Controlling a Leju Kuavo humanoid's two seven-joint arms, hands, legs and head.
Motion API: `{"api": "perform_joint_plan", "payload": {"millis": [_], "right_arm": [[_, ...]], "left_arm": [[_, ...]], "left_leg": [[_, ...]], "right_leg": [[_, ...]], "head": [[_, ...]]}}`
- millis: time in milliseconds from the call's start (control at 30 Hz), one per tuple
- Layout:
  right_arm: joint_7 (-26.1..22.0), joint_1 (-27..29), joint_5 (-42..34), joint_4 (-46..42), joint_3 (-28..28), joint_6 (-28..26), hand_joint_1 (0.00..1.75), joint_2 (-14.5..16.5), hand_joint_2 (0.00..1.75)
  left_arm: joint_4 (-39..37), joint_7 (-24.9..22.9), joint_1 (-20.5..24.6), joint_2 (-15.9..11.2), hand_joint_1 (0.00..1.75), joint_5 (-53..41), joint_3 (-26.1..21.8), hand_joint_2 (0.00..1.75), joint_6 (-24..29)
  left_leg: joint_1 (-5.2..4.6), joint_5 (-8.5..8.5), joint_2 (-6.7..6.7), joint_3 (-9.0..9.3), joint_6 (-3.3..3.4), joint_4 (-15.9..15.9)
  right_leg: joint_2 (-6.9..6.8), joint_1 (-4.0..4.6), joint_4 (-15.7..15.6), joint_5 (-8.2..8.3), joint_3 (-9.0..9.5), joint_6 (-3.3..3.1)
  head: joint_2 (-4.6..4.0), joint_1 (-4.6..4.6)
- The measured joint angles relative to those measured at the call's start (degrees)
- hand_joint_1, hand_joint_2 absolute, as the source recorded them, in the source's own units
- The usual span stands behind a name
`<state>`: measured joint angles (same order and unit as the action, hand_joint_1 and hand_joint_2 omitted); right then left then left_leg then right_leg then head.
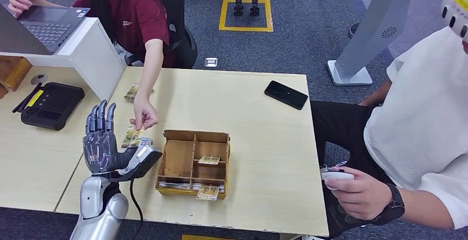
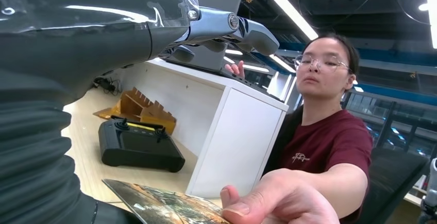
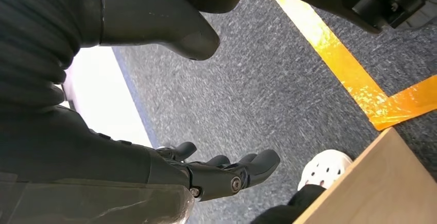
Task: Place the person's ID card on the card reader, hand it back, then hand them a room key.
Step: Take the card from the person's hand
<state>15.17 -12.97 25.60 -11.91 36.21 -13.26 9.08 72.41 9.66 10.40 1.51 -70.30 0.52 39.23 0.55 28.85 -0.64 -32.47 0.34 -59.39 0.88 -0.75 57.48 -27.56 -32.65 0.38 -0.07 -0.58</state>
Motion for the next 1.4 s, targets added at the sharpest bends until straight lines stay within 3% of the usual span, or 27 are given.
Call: {"api": "perform_joint_plan", "payload": {"millis": [700, 900, 1400], "right_arm": [[-0.2, -0.6, 3.1, 0.0, 1.4, 1.6, 0.00, 0.6, 1.75], [-0.2, -0.8, 5.1, -0.1, 1.7, 2.2, 0.00, 1.1, 1.75], [-0.4, -1.2, 7.7, -0.2, 3.0, 3.5, 0.00, 1.7, 1.75]], "left_arm": [[-1.2, -1.6, 1.6, 0.2, 0.00, -2.9, -0.7, 1.75, 0.0], [-1.8, -8.3, 2.5, 0.2, 0.00, -10.3, -2.8, 1.75, 0.0], [-3.1, -6.1, 3.6, 0.5, 0.00, -5.9, -2.8, 1.75, 0.0]], "left_leg": [[0.00, 0.00, 0.00, 0.00, 0.00, 0.0], [0.01, -0.01, 0.00, 0.00, 0.00, 0.0], [0.00, -0.01, 0.00, 0.00, 0.00, 0.0]], "right_leg": [[0.00, 0.00, 0.0, 0.00, 0.00, 0.00], [0.00, 0.00, 0.0, 0.00, 0.00, 0.00], [0.00, 0.00, 0.0, 0.00, 0.00, 0.00]], "head": [[0.01, -0.01], [0.00, -0.01], [0.01, -0.01]]}}
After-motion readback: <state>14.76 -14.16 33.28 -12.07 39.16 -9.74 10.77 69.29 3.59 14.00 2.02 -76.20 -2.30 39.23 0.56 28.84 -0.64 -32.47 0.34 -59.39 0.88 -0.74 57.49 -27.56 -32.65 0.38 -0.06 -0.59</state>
